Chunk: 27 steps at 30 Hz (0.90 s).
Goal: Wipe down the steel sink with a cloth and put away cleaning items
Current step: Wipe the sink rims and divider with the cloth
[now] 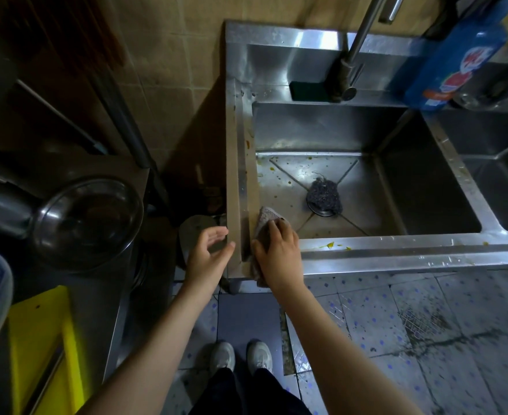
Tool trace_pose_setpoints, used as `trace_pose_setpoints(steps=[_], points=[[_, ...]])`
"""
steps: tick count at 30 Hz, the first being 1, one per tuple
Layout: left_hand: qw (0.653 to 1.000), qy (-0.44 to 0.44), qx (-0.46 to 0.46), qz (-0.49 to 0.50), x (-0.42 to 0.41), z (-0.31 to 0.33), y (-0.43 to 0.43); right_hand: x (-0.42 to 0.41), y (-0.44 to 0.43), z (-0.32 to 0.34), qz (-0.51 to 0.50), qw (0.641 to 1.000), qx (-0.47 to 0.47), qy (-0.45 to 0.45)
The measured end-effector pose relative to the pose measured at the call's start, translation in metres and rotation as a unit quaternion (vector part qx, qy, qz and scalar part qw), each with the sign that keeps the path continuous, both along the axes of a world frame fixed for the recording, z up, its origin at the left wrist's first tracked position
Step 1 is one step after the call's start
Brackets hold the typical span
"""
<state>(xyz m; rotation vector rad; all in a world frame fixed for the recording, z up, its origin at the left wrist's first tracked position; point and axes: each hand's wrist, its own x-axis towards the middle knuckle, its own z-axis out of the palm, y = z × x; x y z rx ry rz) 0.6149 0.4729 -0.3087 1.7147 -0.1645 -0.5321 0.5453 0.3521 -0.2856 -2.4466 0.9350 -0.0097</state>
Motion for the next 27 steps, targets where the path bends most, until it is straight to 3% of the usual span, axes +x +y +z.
trace_pose_setpoints(steps=[5,8,13,19,22,27], points=[[1.0,0.008,0.007,0.001,0.003,-0.005,-0.004,-0.003,0.002,-0.013,0.043,0.995,-0.076,0.043],[0.999,0.038,-0.012,-0.001,0.005,-0.01,-0.007,-0.004,0.0,-0.016,0.119,0.977,-0.137,0.109],[0.998,0.045,0.043,-0.017,0.011,-0.016,-0.013,-0.007,0.002,-0.007,0.108,0.991,-0.076,0.005],[0.993,0.052,0.097,-0.042,0.018,-0.02,-0.031,-0.011,0.023,-0.005,0.093,0.987,-0.086,-0.097],[0.993,0.05,0.098,-0.042,0.016,-0.024,-0.037,-0.006,0.024,-0.009,0.115,0.984,-0.098,-0.093],[0.998,0.062,0.03,-0.016,0.007,-0.03,-0.037,0.009,0.01,-0.022,0.176,0.982,-0.066,-0.001]])
